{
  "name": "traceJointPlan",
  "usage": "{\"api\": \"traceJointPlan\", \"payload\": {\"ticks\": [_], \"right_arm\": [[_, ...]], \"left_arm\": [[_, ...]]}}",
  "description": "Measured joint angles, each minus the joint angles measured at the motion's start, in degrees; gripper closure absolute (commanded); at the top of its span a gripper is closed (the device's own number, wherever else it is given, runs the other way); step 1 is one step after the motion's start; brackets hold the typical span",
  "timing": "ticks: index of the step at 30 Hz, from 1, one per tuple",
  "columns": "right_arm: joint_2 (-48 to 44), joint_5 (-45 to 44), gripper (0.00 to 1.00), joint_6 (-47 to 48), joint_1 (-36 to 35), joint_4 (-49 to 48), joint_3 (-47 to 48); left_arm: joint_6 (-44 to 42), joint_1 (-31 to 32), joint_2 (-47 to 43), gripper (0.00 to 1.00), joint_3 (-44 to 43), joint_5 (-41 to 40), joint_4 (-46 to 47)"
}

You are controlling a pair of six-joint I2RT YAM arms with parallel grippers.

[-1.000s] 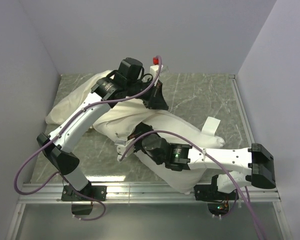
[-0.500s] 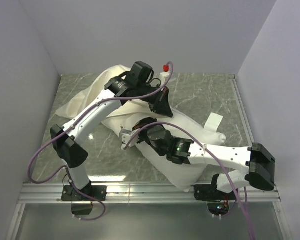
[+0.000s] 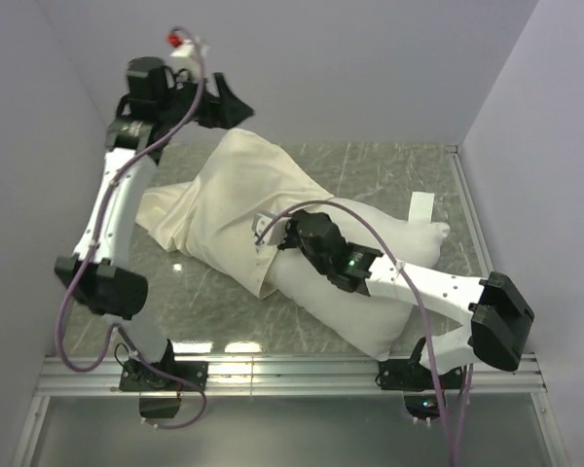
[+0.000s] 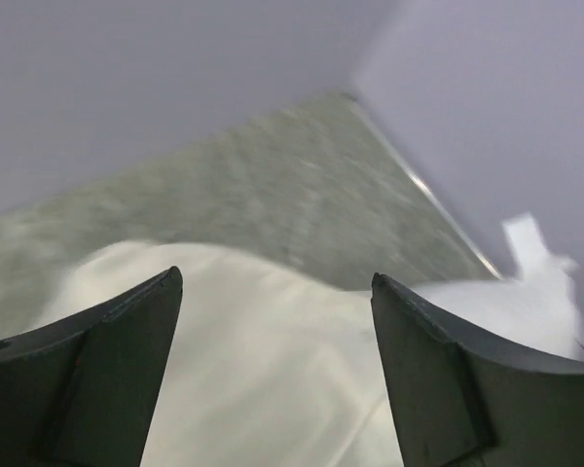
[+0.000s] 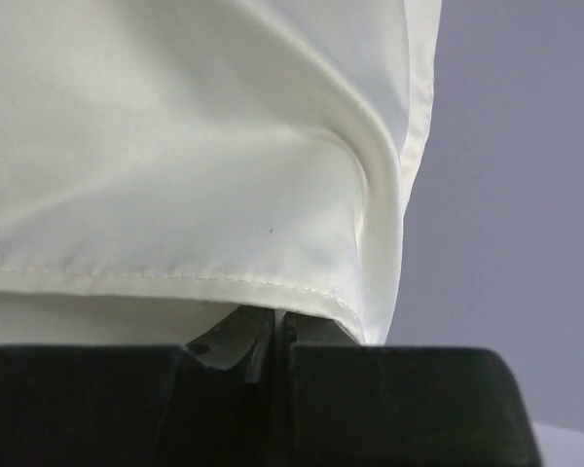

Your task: Put the pillow into the pillowcase

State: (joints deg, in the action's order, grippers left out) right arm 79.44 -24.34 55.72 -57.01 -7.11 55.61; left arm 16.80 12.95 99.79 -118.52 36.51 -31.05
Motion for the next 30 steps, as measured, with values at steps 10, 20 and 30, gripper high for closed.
{"api": "traceJointPlan", "payload": {"ticks": [10,20,30], "right_arm": [[13.84,12.26,1.0,-26.69,14.58,20.61,22.95],[29.53,25.57,0.5,-46.88,22.77,39.87,49.29],[17.55,37.18,0.13,-41.7,28.33,50.71,45.09]], "left_arm": [[-10.88,-1.01,-46.36,0.29,51.6,-13.35,6.73],[-12.31,17.22,-36.7,0.26,60.02,-25.46,9.09],[-10.45,20.39,-29.79,0.3,60.22,-32.79,15.87]]}}
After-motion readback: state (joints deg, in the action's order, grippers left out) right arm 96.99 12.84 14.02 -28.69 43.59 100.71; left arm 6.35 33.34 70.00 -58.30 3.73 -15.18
